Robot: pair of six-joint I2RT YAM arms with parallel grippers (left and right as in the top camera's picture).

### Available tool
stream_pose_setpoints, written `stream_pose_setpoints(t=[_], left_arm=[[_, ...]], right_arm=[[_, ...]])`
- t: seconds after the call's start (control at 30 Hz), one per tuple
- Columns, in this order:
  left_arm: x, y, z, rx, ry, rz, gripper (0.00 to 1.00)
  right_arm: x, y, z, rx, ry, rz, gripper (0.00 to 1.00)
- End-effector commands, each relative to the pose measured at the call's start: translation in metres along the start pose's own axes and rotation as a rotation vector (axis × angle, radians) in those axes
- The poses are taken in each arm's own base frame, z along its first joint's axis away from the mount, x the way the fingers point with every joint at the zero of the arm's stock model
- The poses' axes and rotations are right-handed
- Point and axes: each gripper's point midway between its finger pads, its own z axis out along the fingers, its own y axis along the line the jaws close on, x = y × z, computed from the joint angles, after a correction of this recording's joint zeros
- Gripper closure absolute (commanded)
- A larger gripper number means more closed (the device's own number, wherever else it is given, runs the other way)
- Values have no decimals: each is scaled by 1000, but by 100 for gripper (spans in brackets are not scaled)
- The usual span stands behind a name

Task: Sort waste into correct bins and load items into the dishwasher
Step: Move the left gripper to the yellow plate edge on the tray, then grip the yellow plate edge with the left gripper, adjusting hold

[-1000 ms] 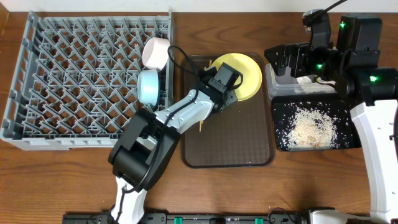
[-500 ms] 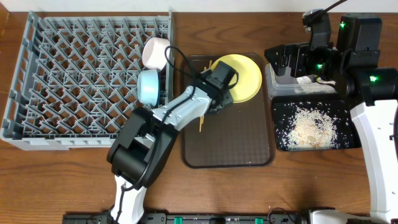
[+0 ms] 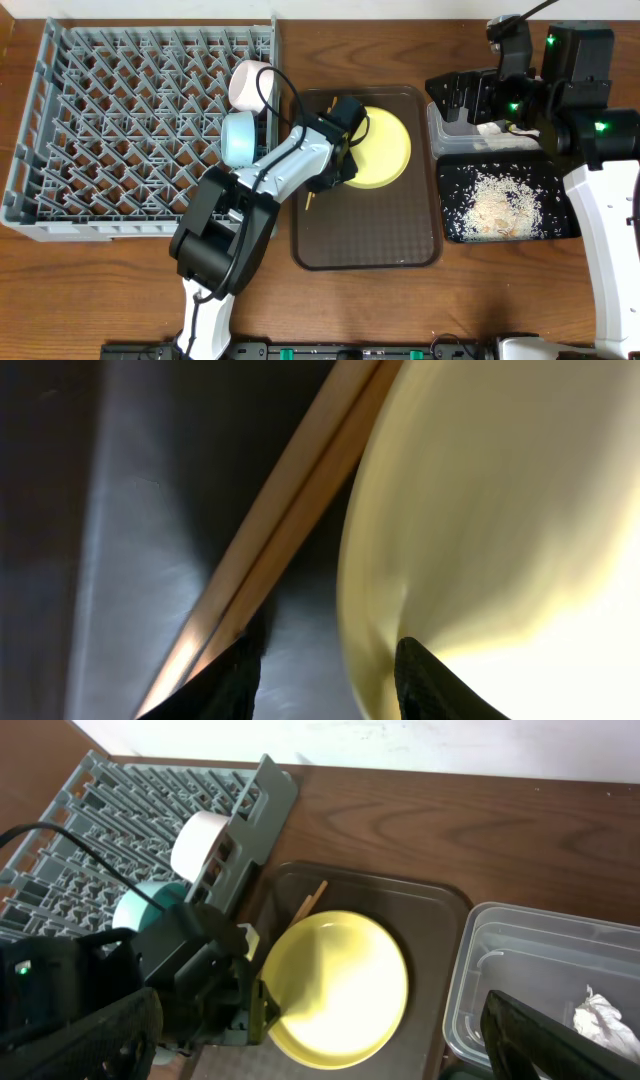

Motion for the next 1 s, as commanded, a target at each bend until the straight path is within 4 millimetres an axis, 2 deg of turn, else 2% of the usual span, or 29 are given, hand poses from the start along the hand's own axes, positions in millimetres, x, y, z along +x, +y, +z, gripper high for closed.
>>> stream_pose_setpoints(t=[0.0, 0.3, 0.53, 0.57, 0.7, 0.87, 0.97], left_arm=[[-7, 0, -1, -14, -1, 52, 55], [-1, -10, 0, 2, -11, 69, 55], [10, -25, 19, -16, -50, 86, 54], [11, -26, 23, -16, -48, 88, 56], [11, -24, 26, -25, -43, 75, 90], [5, -22, 22, -13, -38, 55, 93], [-3, -24, 5, 29, -50, 55, 93]], right_arm=[[-4, -1, -2, 2, -12, 0, 1], [-4, -1, -2, 2, -11, 0, 1], [-4, -1, -2, 2, -11, 0, 1], [-4, -1, -2, 2, -11, 0, 1], [-4, -1, -2, 2, -11, 0, 1], [-4, -1, -2, 2, -11, 0, 1], [-4, -1, -2, 2, -11, 0, 1]])
